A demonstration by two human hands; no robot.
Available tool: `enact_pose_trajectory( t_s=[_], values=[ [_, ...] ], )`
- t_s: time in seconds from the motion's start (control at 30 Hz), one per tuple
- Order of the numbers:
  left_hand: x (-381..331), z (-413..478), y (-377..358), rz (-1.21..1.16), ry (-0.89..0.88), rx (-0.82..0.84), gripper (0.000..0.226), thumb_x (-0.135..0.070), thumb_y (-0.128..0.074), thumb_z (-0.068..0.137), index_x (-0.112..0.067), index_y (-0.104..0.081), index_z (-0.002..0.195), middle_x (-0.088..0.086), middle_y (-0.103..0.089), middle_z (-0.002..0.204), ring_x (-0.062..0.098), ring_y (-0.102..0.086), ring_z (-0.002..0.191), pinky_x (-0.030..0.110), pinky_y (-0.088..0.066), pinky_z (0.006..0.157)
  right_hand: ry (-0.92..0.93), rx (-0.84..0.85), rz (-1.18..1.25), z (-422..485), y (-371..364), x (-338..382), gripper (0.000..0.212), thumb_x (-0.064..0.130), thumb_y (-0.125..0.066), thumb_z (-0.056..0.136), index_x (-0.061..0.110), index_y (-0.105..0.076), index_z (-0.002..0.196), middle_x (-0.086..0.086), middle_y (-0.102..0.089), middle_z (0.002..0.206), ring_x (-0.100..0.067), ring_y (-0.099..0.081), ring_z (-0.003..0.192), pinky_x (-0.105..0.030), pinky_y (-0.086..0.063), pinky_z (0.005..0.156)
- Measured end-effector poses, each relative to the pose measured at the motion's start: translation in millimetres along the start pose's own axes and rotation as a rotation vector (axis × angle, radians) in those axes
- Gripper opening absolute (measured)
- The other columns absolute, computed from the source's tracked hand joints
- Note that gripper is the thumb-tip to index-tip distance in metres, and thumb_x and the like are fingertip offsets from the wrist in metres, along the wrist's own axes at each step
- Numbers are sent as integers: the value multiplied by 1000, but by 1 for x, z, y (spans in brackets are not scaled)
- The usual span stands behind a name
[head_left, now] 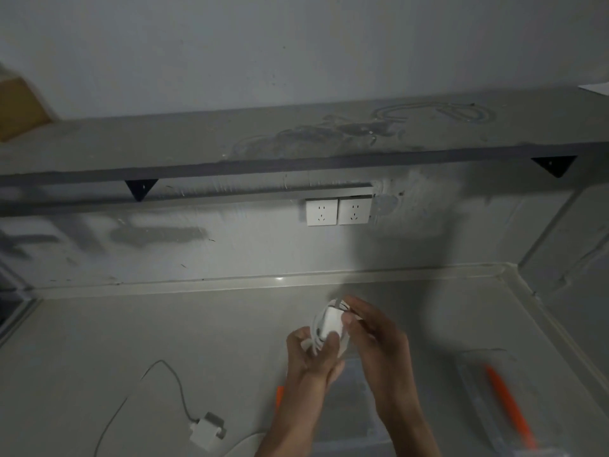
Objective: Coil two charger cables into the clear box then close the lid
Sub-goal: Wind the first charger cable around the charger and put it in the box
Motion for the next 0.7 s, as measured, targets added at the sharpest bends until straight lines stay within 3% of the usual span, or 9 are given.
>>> enact_pose_trajectory(
  t_s=[0.07, 0.17, 0.23, 0.33, 0.4, 0.5, 0.7],
  values=[
    [11, 2, 7, 86, 22, 26, 51, -28, -77, 66, -7, -53, 105, 23, -70, 100, 33, -73, 90, 36, -60, 74, 34, -33, -52, 4, 4, -12, 28, -3, -64, 86, 21, -73, 97, 18, -75, 93, 7, -67, 80, -5, -48, 68],
    [28, 8, 17, 79, 78, 29, 33, -6, -73, 80, 2, -54, 106, 17, -72, 82, 28, -70, 65, 34, -60, 62, -18, 30, -118, 0, 8, -39, 28, -1, -64, 86, 24, -72, 95, 22, -74, 92, 7, -67, 80, -8, -48, 70],
    [39, 10, 24, 46, 144, 52, 21, 0, -63, 87, 3, -59, 107, 17, -71, 86, 26, -69, 66, 31, -59, 63, -106, 69, -127, -6, 10, -64, 26, 4, -65, 87, 27, -72, 97, 21, -75, 89, 5, -67, 78, -16, -51, 74],
    [62, 14, 39, 99, 233, 83, 25, -3, -66, 85, 4, -60, 109, 17, -68, 89, 22, -66, 66, 29, -57, 61, -265, 121, -107, -18, 16, -105, 26, 8, -67, 86, 27, -69, 104, 3, -75, 101, 1, -69, 81, -32, -57, 79],
    [77, 19, 55, 203, 315, 105, 31, -5, -66, 81, 2, -58, 110, 17, -64, 84, 18, -61, 56, 27, -52, 52, -433, 146, -7, -28, 20, -129, 27, -1, -63, 88, 19, -65, 106, -11, -70, 109, -4, -71, 75, -31, -59, 70],
    [96, 27, 80, 440, 403, 169, 33, -5, -63, 79, -9, -58, 112, 9, -63, 70, 11, -57, 45, 22, -47, 44, -618, 185, 65, -45, 26, -152, 29, -4, -61, 88, 12, -60, 112, -12, -68, 106, -15, -72, 72, -27, -57, 58],
    [111, 38, 103, 663, 430, 292, 37, 0, -53, 91, -16, -58, 124, 5, -65, 76, 3, -57, 48, 17, -48, 47, -736, 222, 31, -59, 20, -179, 40, 3, -72, 80, 7, -56, 117, -19, -68, 106, -27, -72, 89, -31, -59, 69]
  ],
)
Point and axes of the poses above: each hand's wrist, its own z-axis towards the middle knuckle, its own y-axis out of the back of the hand, x = y × z, the point moved 2 cm from there along z, towards the middle knuckle
